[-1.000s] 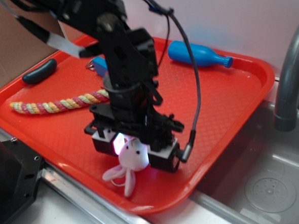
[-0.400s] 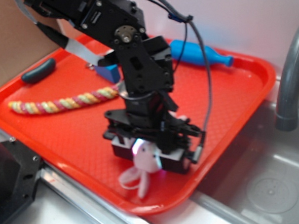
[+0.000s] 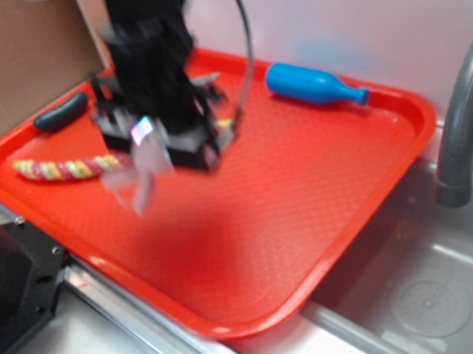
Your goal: Grab the pink bunny.
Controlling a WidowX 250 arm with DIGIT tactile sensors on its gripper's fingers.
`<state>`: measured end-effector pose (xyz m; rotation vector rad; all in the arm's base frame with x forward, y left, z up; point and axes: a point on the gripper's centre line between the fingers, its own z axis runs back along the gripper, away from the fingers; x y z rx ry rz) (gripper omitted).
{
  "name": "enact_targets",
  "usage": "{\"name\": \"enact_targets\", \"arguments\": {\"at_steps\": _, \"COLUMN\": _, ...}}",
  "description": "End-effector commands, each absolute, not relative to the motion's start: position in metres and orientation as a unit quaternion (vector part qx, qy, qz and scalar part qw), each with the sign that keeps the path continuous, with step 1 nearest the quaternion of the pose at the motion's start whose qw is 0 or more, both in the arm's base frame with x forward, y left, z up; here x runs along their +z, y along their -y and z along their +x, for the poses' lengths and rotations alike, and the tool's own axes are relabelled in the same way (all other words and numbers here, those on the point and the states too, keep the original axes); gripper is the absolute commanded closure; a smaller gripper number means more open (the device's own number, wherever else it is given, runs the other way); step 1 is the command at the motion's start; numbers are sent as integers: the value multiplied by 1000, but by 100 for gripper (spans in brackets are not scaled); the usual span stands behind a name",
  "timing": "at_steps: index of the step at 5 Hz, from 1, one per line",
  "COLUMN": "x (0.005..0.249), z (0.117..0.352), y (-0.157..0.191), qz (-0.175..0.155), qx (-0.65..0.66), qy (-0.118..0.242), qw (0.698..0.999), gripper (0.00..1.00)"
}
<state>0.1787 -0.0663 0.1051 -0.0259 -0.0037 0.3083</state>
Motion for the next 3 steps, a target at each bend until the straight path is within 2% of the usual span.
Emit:
{"name": "enact_targets", "arguments": {"at_steps": 1, "x": 193, "z": 184, "y": -9, "qz": -33, "qx": 130, "qy": 64, "qw": 989, "gripper": 100}}
{"name": "enact_targets", "arguments": {"at_steps": 2, "x": 207, "z": 181, "y": -22, "qz": -28, "qx": 142, "qy": 73, "qw": 987, "gripper": 100}}
{"name": "enact_targets", "arguments": {"at_steps": 3, "x": 208, "z": 179, "y": -21, "qz": -32, "qx": 138, "qy": 56, "qw": 988, "gripper": 100}}
